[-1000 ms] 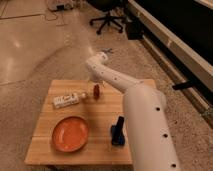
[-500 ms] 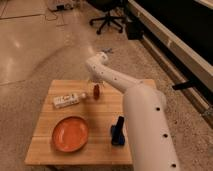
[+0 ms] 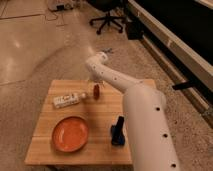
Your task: Pick up the ceramic bowl
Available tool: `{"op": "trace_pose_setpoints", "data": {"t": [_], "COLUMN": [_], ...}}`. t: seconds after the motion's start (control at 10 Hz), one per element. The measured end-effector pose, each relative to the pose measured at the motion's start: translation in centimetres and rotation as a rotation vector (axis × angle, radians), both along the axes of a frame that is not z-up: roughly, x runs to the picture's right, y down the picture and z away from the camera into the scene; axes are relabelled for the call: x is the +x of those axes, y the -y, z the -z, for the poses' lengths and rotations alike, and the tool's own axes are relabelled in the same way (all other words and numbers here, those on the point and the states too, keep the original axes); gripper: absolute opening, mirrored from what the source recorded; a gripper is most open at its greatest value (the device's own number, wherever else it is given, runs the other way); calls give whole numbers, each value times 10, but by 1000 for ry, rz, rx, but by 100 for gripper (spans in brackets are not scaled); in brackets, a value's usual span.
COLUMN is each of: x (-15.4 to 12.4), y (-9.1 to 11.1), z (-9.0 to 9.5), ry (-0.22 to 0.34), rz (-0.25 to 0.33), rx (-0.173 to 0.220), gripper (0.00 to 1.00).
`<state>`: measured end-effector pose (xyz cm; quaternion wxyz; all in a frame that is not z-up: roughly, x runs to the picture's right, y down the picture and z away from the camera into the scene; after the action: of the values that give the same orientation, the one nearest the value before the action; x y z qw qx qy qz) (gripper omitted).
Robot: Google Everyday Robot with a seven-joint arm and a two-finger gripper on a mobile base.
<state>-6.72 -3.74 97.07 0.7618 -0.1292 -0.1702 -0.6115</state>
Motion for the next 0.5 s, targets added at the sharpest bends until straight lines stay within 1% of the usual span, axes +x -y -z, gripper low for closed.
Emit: {"op": "trace_pose_setpoints", "data": {"t": [0.2, 0.3, 0.4, 0.5], "x": [-8, -13, -15, -19], "y": [-10, -20, -25, -39], "z": [17, 33, 43, 61], "ry": [27, 49, 60, 82], "rz": [36, 61, 72, 96], "rx": [-12, -12, -11, -15], "gripper": [75, 75, 75, 75]}}
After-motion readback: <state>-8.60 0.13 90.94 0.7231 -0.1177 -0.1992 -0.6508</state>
